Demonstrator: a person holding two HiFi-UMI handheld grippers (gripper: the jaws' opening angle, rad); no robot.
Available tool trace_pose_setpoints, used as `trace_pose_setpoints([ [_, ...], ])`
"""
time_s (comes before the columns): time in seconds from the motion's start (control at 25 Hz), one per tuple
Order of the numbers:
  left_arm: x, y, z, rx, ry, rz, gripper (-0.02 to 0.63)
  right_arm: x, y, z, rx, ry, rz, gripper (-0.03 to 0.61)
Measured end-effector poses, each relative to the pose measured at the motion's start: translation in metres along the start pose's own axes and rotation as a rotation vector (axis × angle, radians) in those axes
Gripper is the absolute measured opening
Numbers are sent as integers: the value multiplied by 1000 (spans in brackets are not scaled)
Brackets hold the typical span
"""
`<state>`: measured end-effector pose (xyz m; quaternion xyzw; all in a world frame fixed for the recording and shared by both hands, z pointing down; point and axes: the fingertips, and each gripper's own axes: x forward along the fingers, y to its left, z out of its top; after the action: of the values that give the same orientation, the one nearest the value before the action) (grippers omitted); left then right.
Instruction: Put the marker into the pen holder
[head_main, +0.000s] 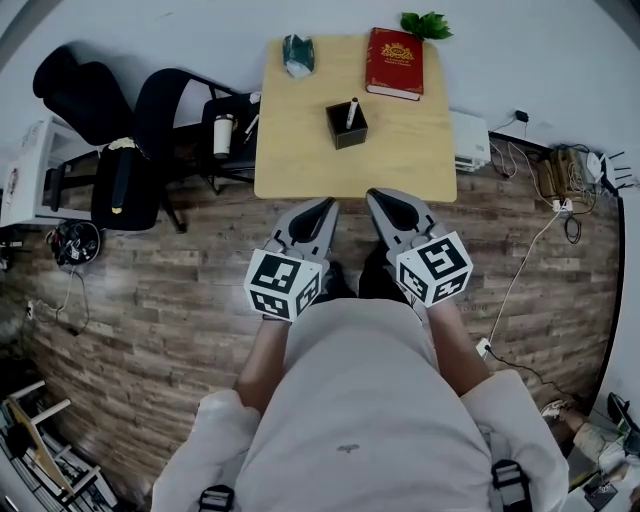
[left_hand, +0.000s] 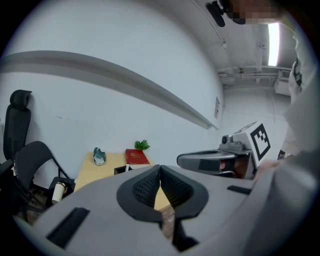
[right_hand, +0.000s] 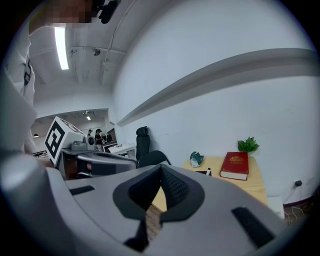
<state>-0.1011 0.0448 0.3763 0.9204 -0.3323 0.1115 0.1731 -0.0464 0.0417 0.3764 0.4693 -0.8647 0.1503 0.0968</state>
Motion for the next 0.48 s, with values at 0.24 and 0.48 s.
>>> trace_pose_setpoints([
  [0.24,-4,0,-5,-4,6,-9,8,-2,6,-5,0,7,-8,0],
  [0.48,-7,-2,-5,3,4,-16,8,-4,9,-7,1,6,-16,0],
])
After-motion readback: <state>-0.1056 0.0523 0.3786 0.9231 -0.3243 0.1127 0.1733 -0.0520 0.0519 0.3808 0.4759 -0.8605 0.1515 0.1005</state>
